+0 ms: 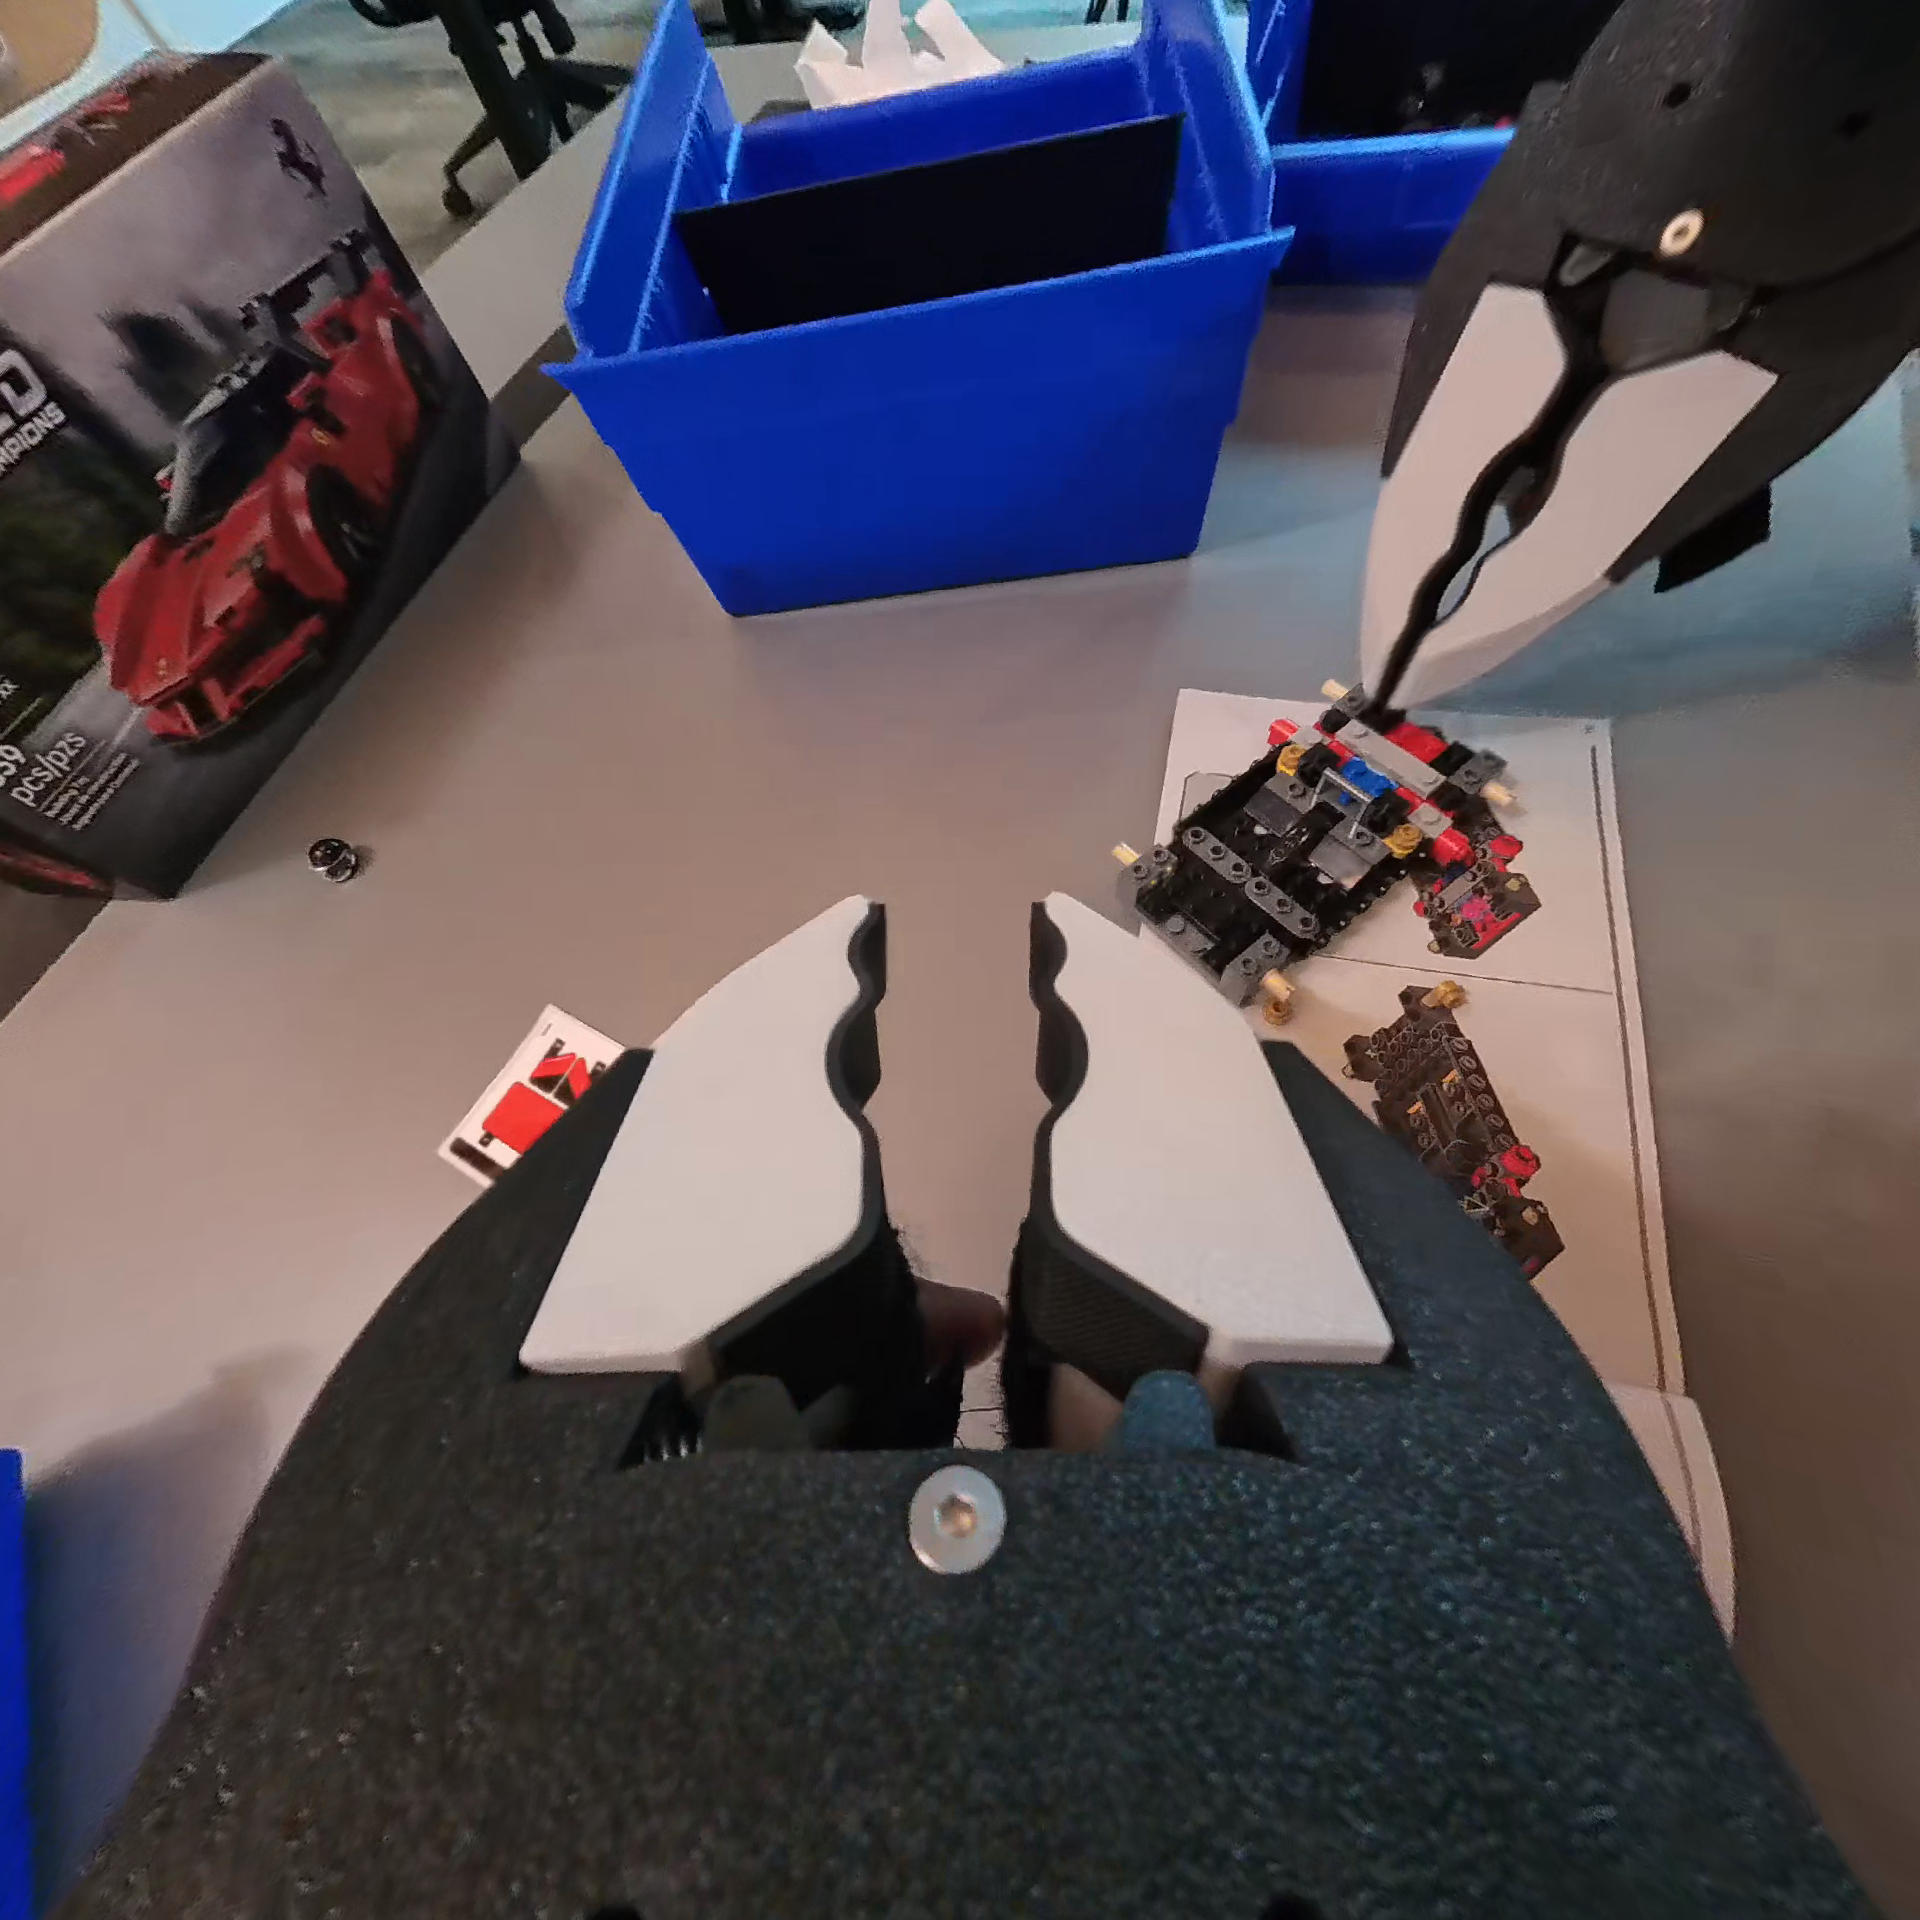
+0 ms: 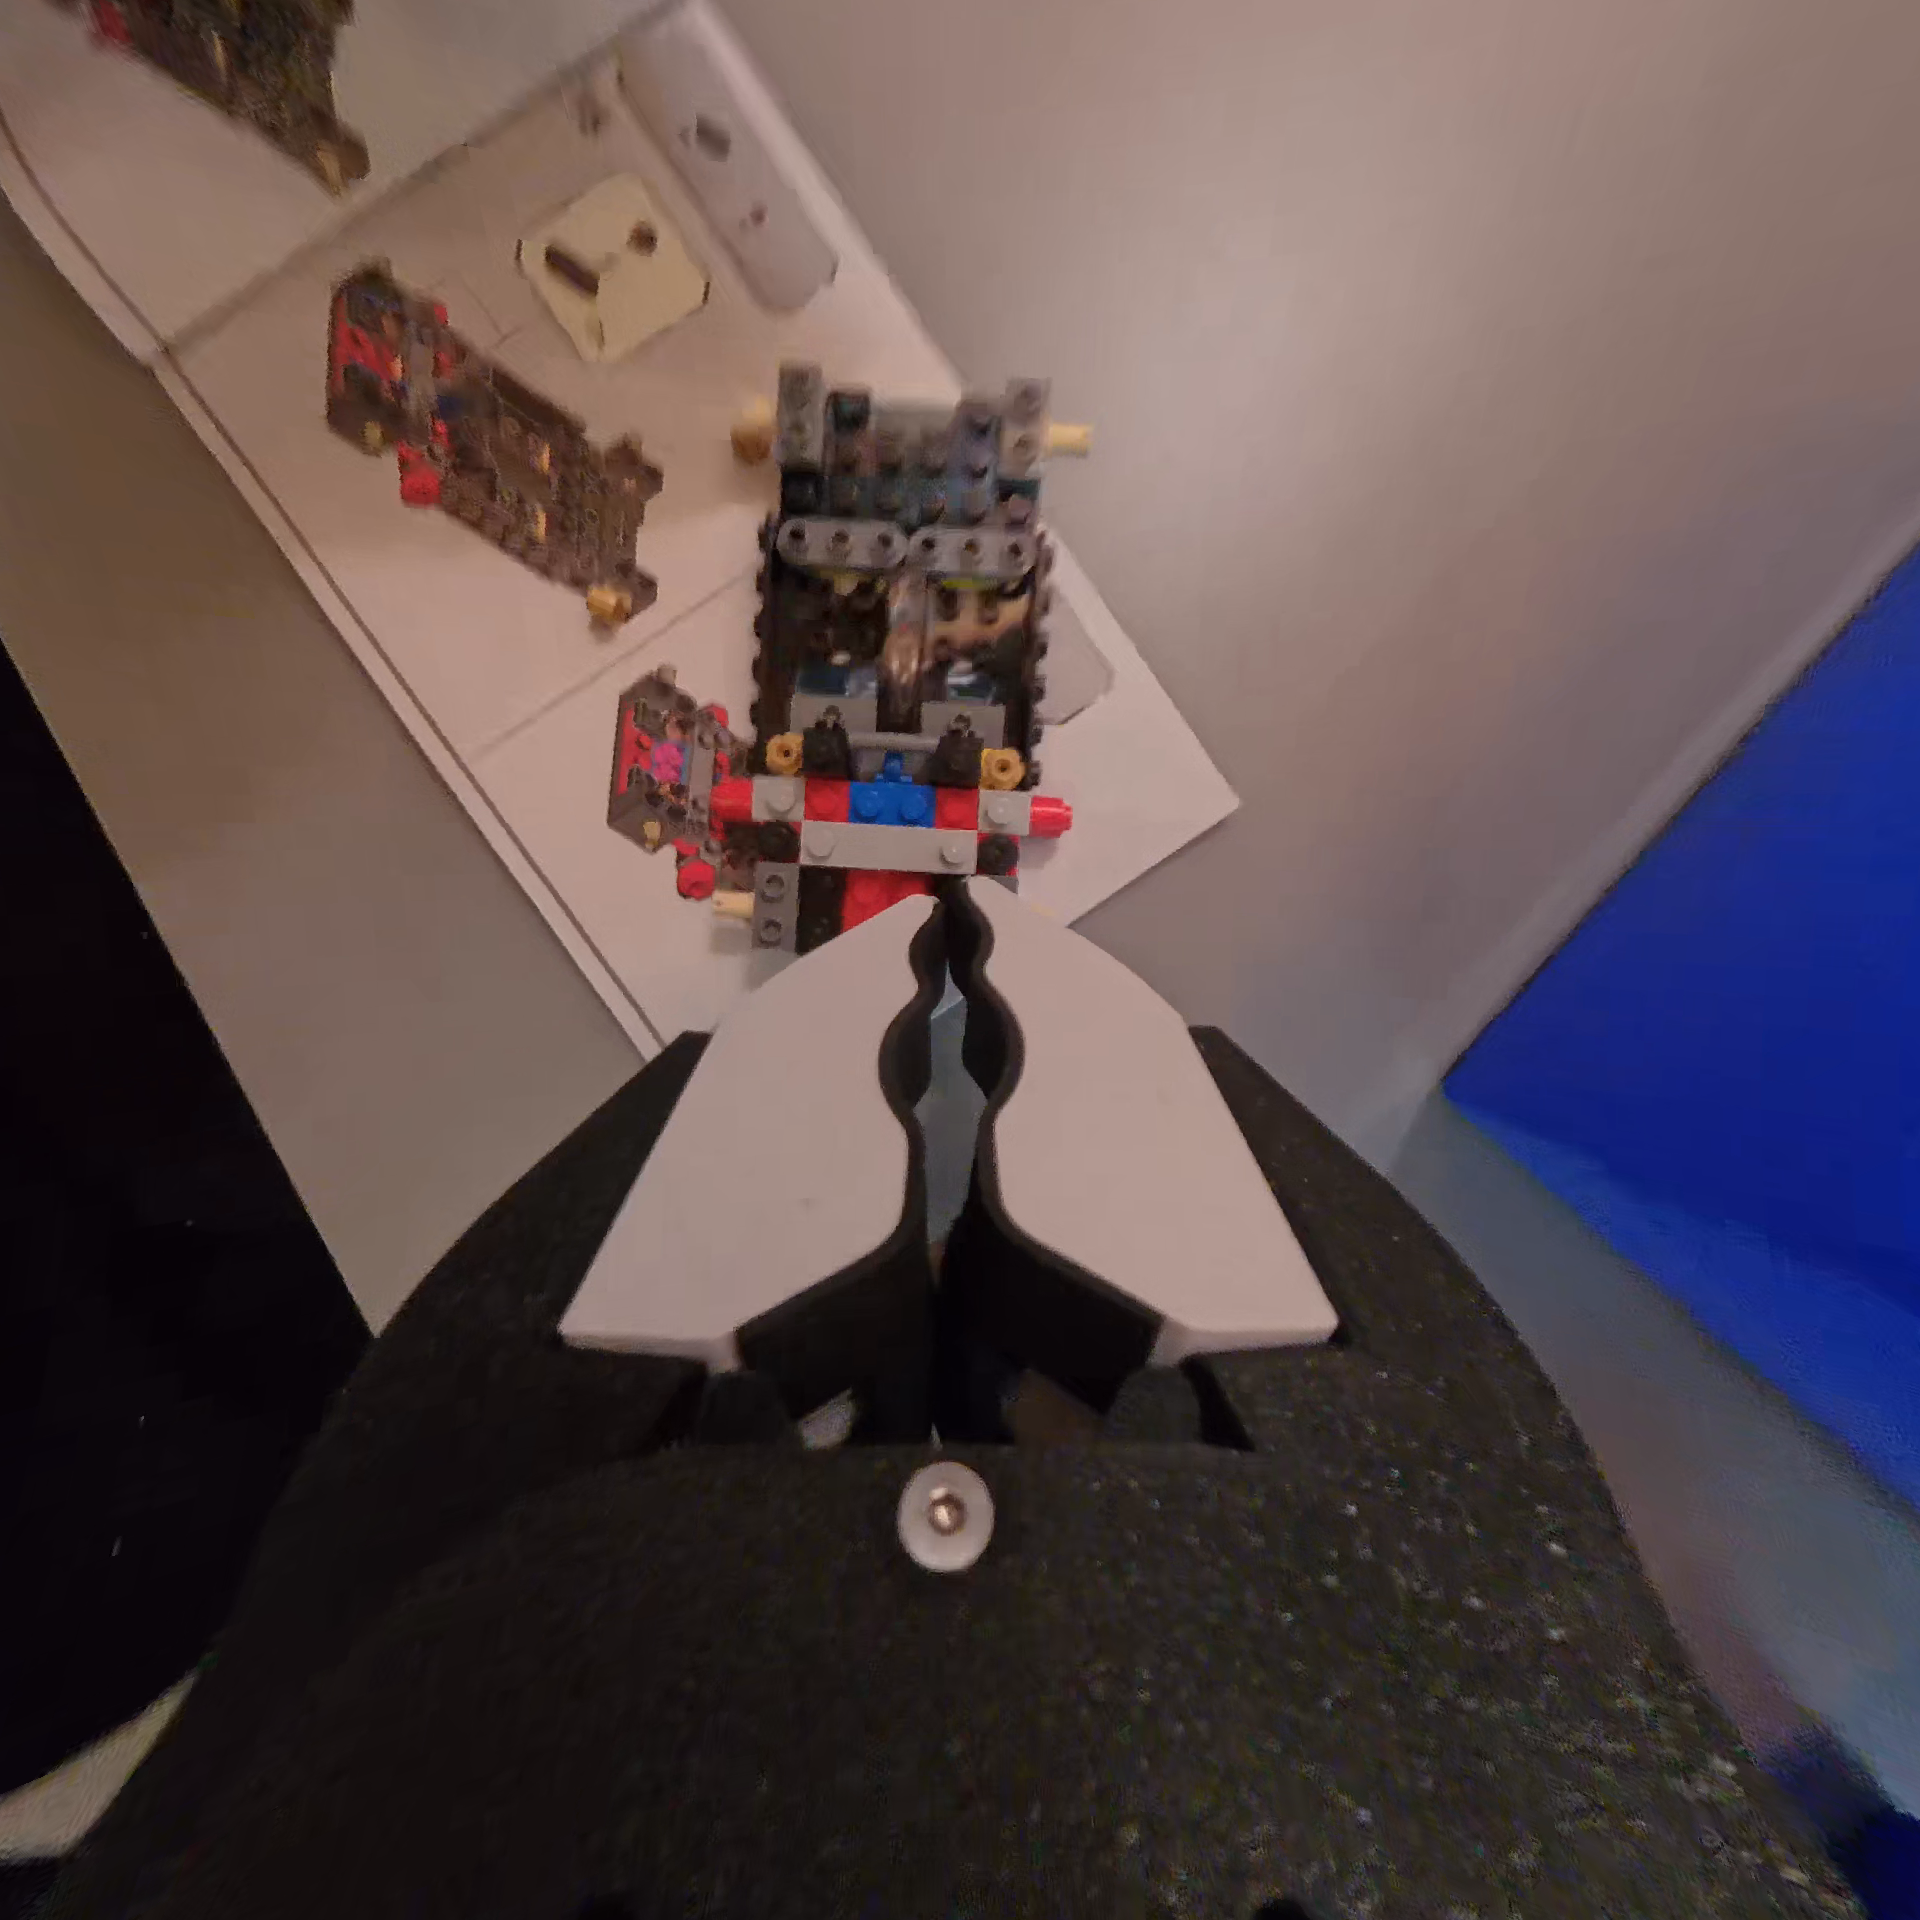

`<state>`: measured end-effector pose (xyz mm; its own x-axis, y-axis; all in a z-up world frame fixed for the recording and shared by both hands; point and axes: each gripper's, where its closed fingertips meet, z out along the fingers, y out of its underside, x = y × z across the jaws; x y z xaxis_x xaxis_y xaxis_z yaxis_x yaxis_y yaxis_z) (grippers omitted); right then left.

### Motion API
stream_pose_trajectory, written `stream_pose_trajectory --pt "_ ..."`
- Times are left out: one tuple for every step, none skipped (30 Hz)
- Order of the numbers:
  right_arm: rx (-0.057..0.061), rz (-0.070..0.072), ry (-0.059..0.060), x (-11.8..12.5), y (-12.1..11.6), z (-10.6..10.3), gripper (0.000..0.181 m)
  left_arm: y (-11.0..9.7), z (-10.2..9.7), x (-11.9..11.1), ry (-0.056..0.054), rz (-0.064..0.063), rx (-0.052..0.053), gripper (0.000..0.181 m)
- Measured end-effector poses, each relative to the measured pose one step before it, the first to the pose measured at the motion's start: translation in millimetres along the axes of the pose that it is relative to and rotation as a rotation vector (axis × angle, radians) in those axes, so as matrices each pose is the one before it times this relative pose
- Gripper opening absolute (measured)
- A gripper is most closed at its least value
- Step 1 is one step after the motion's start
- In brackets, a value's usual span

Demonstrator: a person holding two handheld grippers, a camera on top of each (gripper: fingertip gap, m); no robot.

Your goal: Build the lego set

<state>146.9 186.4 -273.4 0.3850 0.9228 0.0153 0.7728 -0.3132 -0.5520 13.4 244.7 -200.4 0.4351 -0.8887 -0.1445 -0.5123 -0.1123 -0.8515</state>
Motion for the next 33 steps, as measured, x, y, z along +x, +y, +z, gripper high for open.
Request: stream_pose_trajectory --pt "0.0791 0.0179 0.014 0.85 -8.41 -7.3 0.0 -0.59 -2.7 -0.42 0.0051 -0.0081 0.0159 0.027" --pt "0.0869 0.0049 0.0082 -0.57 -10.18 -7.85 0.0 -1.03 -2.79 -0.14 0.0096 -0.0112 0.0159 0.027" --pt "0.0693 -0.0062 0.0206 0.08 -8.65 -6.8 0.0 -1.15 -2.55 -0.54 0.0075 -0.0118 0.0137 0.027" --pt "0.0413 -0.0164 0.0283 0.52 -5.69 -5.17 0.0 -0.8 -2.36 -1.28 0.0022 -0.0093 0.0103 0.027" --pt "0.028 -0.0312 0.021 -1.28 -4.43 -3.51 0.0 -0.47 -2.15 -1.82 -0.0024 -0.0056 0.0071 0.027" --pt "0.0239 -0.0328 0.0136 -3.01 -4.0 -1.93 0.0 -0.21 -1.92 -1.84 -0.0042 -0.0021 0.0058 0.027" --pt "0.0163 -0.0251 0.0005 -4.93 -3.21 -0.54 0.0 0.24 -1.63 -1.67 -0.0036 -0.0004 0.0051 0.027" --pt "0.0138 -0.0156 -0.0138 -6.82 -3.2 0.83 0.0 0.35 -1.35 -1.51 -0.004 -0.0013 0.0046 0.027" --pt "0.0182 -0.0063 -0.0253 -8.26 -3.62 1.93 0.0 0.47 -1.16 -1.52 -0.004 -0.0034 0.0048 0.027" --pt "0.0176 0.0012 -0.0364 -9.68 -3.04 2.96 0.0 0.0 -0.63 -1.2 -0.0023 -0.0068 0.007 0.027" --pt "0.0093 0.0074 -0.0361 -8.99 -1.61 3.94 0.0 -0.11 -0.44 -0.45 0.0032 -0.0073 0.007 0.028" --pt "-0.0001 0.0092 -0.0257 -7.0 0.33 4.59 0.0 0.14 -0.35 -0.34 0.0044 -0.0072 0.0038 0.028" --pt "-0.006 0.0117 -0.0142 -4.78 1.77 5.04 0.017 0.53 -0.24 -0.95 0.0003 -0.0067 0.0002 0.028" --pt "-0.0135 0.0168 -0.0124 -4.02 3.26 5.61 0.039 0.96 -0.26 -1.16 -0.0025 -0.0041 -0.001 0.029" --pt "-0.0199 0.0106 -0.0248 -5.09 4.34 5.37 0.039 0.94 -0.09 -0.92 -0.0017 -0.0004 -0.0008 0.029" --pt "-0.0107 0.0073 -0.0064 -2.37 3.1 5.25 0.038 1.05 0.0 -0.59 -0.0013 0.0023 -0.0004 0.03" --pt "-0.0091 0.0011 0.0063 -0.66 2.82 4.57 0.033 0.92 -0.08 -0.91 -0.0032 0.0025 0.0002 0.031" --pt "-0.0113 -0.001 0.0009 -1.26 2.53 4.12 0.031 0.72 -0.07 -1.31 -0.0054 0.0015 0.0002 0.032" --pt "-0.015 0.002 -0.003 -1.22 2.55 3.43 0.029 0.83 -0.17 -1.64 -0.0066 0.0001 -0.0003 0.033" --pt "-0.016 0.003 0.002 0.2 2.18 2.65 0.025 0.81 -0.24 -1.83 -0.0065 -0.0021 -0.0005 0.034" --pt "-0.0089 -0.0029 -0.0001 0.28 1.08 2.07 0.021 0.97 -0.22 -1.83 -0.0059 -0.0059 -0.0008 0.034" --pt "0.0004 -0.007 -0.0044 -0.52 -0.16 1.83 0.019 1.12 -0.19 -1.58 -0.0037 -0.0086 -0.0012 0.034" --pt "-0.0024 -0.0058 -0.0004 -0.01 0.11 1.73 0.018 1.17 -0.03 -1.34 -0.0014 -0.0084 -0.0015 0.034" --pt "-0.0143 -0.0072 0.0 -0.08 1.59 1.84 0.018 1.07 0.11 -1.18 -0.0016 -0.0065 -0.0014 0.034" --pt "-0.021 -0.0092 0.0012 -0.28 2.58 1.87 0.021 0.96 0.0 -0.88 -0.0011 -0.0032 -0.0025 0.034" --pt "-0.0201 -0.0076 0.0091 0.66 2.67 1.48 0.022 1.05 -0.17 -0.47 -0.0007 0.0 -0.0041 0.034" --pt "-0.0127 -0.0068 0.0063 -0.15 1.78 0.99 0.022 0.93 -0.22 0.05 0.0003 0.002 -0.0053 0.034" --pt "-0.0026 -0.0051 0.0024 -0.71 0.53 0.51 0.021 0.58 -0.25 0.34 0.0008 0.0049 -0.004 0.034" --pt "0.0056 -0.0009 0.0067 -0.08 -0.64 -0.07 0.018 0.11 -0.25 0.17 -0.0014 0.008 -0.0006 0.034" --pt "0.0101 0.0018 0.0107 0.54 -1.48 -0.2 0.015 -0.25 -0.11 0.31 -0.0016 0.0096 0.0011 0.034" --pt "0.0114 0.0023 0.0126 0.86 -1.81 -0.23 0.011 -0.32 0.06 0.74 0.0003 0.0071 0.0007 0.034" --pt "0.0088 0.0028 0.0097 0.67 -1.66 0.24 0.01 -0.33 0.24 1.06 0.0032 0.0048 0.0001 0.034" --pt "0.0016 0.0029 0.004 0.31 -0.56 0.65 0.009 -0.23 0.42 1.26 0.0049 0.0056 -0.0008 0.034"
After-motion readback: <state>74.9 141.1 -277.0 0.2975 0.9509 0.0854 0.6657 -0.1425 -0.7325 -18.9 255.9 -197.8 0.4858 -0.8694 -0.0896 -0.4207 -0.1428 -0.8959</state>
